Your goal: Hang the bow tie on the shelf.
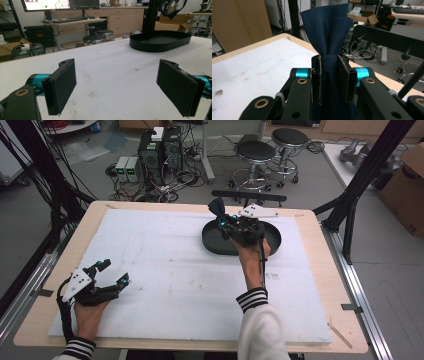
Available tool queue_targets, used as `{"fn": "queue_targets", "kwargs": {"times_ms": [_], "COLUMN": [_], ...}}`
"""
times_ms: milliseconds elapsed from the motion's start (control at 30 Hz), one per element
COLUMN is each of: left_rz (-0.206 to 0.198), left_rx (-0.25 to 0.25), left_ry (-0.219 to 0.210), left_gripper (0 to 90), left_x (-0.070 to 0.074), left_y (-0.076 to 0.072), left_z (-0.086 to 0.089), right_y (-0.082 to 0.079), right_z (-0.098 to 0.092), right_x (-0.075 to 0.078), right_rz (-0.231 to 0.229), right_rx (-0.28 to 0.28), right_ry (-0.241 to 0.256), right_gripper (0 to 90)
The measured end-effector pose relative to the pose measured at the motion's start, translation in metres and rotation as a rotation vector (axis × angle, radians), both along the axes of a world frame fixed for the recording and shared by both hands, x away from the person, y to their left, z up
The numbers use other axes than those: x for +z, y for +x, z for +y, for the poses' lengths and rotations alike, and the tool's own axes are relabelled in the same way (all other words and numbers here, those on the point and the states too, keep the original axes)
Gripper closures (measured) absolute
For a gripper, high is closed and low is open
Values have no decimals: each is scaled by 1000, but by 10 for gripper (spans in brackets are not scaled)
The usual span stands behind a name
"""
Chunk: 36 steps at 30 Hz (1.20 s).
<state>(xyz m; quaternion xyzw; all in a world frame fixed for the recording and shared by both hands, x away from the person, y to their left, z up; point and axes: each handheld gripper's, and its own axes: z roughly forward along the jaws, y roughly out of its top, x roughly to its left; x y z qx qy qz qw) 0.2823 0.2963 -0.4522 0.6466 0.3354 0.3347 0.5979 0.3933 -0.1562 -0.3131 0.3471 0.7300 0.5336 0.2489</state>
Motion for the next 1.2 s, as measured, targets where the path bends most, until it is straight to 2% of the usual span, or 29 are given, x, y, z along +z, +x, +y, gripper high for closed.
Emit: {"fn": "queue_targets", "kwargs": {"times_ms": [167, 300, 600, 800, 1200], "left_rz": [-1, -2, -2, -2, -2], "left_rx": [-1, -1, 0, -1, -2], "left_ry": [2, 3, 4, 4, 3], "left_gripper": [164, 165, 167, 167, 170], "left_x": [0, 0, 0, 0, 0], "left_y": [0, 0, 0, 0, 0], "left_z": [0, 0, 0, 0, 0], "right_y": [5, 13, 30, 42, 63], "right_z": [-5, -13, -26, -28, -41], "right_x": [12, 19, 22, 26, 34], "right_rz": [-22, -22, -10, -19, -11], "right_rx": [16, 16, 4, 4, -47], "right_ry": [0, 1, 9, -14, -17], "right_gripper": [748, 748, 749, 748, 748]}}
